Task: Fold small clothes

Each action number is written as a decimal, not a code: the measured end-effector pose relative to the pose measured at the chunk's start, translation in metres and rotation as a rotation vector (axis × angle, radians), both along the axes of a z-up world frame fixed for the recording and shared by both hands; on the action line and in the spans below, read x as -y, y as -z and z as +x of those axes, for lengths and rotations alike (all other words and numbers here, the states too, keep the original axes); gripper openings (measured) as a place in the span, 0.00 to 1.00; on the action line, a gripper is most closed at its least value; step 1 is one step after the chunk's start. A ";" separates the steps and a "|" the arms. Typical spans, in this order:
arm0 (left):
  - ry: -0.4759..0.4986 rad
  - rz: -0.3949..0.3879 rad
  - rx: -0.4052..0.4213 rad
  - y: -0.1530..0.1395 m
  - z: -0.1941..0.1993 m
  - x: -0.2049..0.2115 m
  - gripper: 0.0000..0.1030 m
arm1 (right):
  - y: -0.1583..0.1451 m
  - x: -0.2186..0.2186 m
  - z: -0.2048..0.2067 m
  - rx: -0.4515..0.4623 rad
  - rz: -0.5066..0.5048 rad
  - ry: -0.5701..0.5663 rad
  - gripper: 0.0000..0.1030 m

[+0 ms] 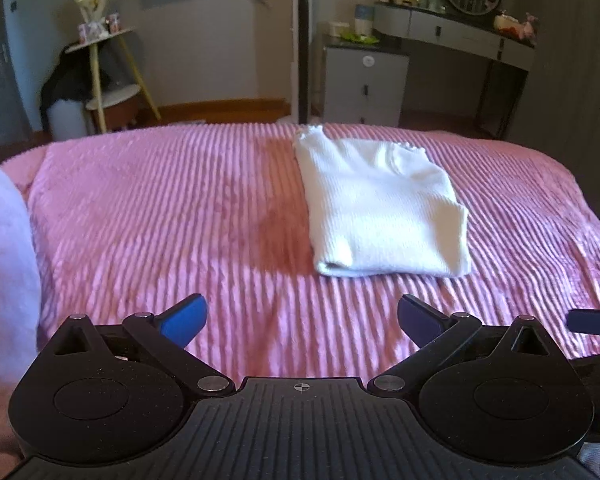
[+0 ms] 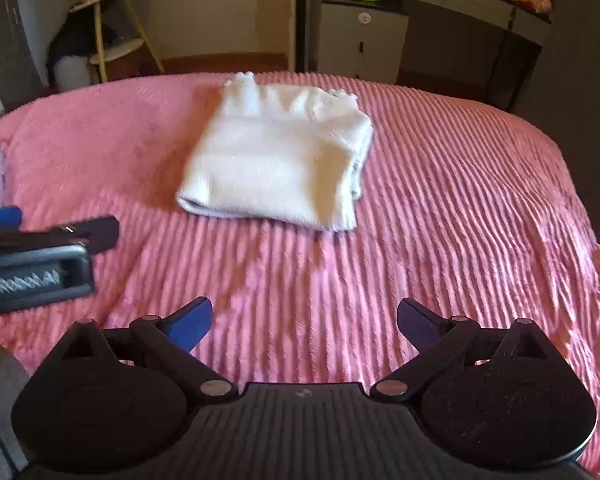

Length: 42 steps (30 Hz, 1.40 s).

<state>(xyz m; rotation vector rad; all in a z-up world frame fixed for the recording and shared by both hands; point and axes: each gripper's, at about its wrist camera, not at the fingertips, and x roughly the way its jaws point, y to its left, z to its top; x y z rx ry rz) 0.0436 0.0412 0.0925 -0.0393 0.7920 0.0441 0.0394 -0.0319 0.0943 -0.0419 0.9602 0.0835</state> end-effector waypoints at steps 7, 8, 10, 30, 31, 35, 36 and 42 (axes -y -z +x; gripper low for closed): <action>-0.002 -0.011 -0.014 0.000 -0.001 0.001 1.00 | -0.003 0.000 0.005 -0.012 -0.025 0.039 0.96; -0.002 -0.010 -0.016 0.000 -0.001 0.002 1.00 | -0.003 -0.002 0.005 -0.010 -0.037 0.040 0.96; -0.007 -0.014 -0.021 0.002 0.000 0.000 1.00 | -0.002 -0.003 0.006 -0.007 -0.058 0.045 0.96; -0.028 -0.022 -0.044 0.006 0.009 -0.015 1.00 | 0.003 -0.006 0.016 -0.018 -0.045 0.043 0.96; -0.028 -0.022 -0.046 0.007 0.009 -0.015 1.00 | 0.003 -0.006 0.016 -0.016 -0.045 0.040 0.96; -0.025 -0.022 -0.046 0.007 0.009 -0.014 1.00 | 0.002 -0.007 0.017 -0.012 -0.046 0.033 0.96; -0.024 -0.023 -0.047 0.006 0.009 -0.014 1.00 | 0.001 -0.008 0.017 -0.010 -0.047 0.033 0.96; -0.020 -0.025 -0.045 0.005 0.009 -0.013 1.00 | 0.000 -0.009 0.016 0.000 -0.050 0.026 0.96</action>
